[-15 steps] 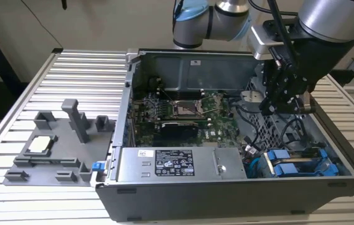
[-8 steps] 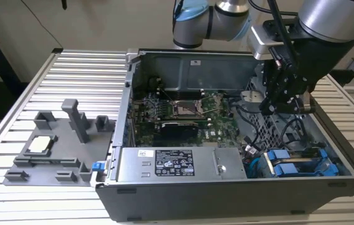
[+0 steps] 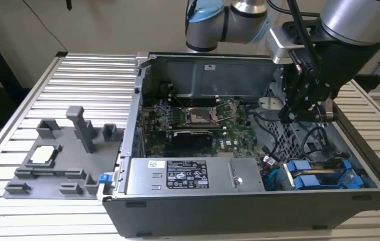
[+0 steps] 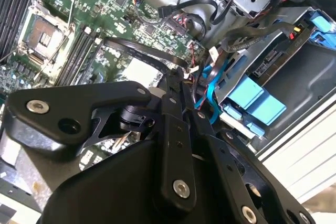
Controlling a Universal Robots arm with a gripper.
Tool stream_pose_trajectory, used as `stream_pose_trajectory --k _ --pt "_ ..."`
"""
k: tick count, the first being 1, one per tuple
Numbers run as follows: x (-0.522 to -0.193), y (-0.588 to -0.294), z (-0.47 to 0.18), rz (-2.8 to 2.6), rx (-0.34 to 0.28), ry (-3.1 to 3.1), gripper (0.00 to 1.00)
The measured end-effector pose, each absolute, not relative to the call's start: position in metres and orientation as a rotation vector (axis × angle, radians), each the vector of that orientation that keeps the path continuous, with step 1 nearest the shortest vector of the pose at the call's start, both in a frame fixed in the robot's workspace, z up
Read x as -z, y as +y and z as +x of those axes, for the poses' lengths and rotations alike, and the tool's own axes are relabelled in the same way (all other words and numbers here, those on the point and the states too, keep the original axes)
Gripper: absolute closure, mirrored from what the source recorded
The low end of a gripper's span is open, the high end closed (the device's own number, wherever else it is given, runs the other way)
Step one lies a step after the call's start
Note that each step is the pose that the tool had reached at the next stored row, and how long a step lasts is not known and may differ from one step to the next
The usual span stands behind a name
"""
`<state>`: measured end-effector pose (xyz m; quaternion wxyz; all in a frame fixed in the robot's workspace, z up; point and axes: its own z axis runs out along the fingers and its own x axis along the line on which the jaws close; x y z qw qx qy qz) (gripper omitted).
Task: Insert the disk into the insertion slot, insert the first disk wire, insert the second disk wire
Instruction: 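Insert the first disk wire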
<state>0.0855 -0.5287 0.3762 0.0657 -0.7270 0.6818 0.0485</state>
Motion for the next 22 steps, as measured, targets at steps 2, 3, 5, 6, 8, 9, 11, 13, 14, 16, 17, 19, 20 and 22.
stream_pose_trajectory --k 2,3,5,6,8,9,11,13,14,16,17,19,20,22 --pt "-0.376 -0.529 0.085 -2.202 -0.132 2.064 0.85" --pt "-0.376 -0.529 0.085 -2.211 -0.114 2.073 0.85" --pt "-0.376 -0.529 0.086 -2.231 -0.078 2.091 0.85" --pt "-0.376 -0.529 0.086 -2.241 -0.06 2.1 0.85" --pt "-0.376 -0.529 0.086 -2.262 -0.021 2.119 0.85" --pt "-0.376 -0.529 0.086 -2.272 -0.001 2.128 0.85" --pt "-0.376 -0.529 0.086 -2.291 0.037 2.145 0.85" --pt "-0.376 -0.529 0.087 -2.3 0.055 2.153 0.85" --pt "-0.375 -0.53 0.088 -2.3 0.055 2.153 0.85" --pt "-0.375 -0.531 0.092 -2.298 0.052 2.151 0.85" --pt "-0.375 -0.532 0.095 -2.298 0.05 2.151 0.85" --pt "-0.374 -0.533 0.101 -2.298 0.05 2.151 0.85" --pt "-0.374 -0.534 0.103 -2.298 0.05 2.151 0.85" --pt "-0.373 -0.536 0.108 -2.298 0.05 2.151 0.85"
